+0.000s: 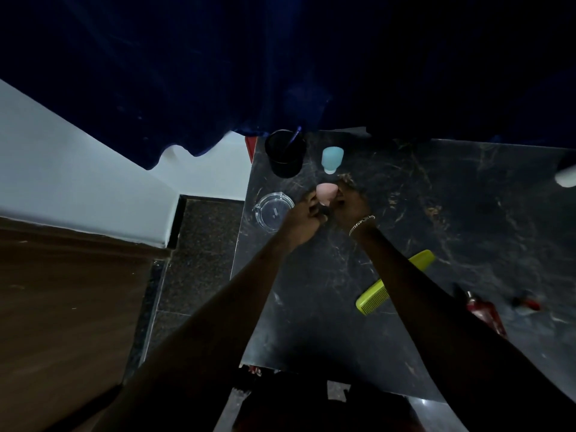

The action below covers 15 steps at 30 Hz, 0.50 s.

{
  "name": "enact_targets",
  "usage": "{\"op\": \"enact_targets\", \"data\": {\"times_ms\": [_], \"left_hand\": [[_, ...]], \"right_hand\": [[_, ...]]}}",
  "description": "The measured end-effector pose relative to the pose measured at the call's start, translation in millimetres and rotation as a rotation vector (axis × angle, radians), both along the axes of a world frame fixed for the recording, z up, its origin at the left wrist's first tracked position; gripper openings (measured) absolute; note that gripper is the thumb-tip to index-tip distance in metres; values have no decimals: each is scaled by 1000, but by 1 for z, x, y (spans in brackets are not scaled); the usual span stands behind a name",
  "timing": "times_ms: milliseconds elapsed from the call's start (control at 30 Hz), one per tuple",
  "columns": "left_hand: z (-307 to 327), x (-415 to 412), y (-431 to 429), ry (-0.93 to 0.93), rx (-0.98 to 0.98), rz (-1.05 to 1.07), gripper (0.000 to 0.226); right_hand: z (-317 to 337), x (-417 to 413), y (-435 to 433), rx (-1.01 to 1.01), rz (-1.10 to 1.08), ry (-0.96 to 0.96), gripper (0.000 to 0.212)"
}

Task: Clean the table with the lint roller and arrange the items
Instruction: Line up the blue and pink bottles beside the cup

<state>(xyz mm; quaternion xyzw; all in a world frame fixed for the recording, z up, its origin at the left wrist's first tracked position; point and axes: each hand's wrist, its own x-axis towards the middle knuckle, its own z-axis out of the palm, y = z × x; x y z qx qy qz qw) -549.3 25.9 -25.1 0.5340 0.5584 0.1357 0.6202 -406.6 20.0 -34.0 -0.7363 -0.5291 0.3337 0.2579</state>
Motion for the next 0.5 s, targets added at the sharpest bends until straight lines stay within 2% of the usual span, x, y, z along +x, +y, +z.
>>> {"op": "enact_targets", "data": {"times_ms": [233,367,500], "left_hand": [[-8,-3,-5,-40,-59,48,82],[-5,-3,-18,-77,-103,151,84],[2,0,-50,-118,-71,219,79]], "right_hand": [[-12,3,-2,-11,-4,107,45],[-15,13,-15,-48,-22,172,68],[-9,33,-55,-39,-21,65,70]]}}
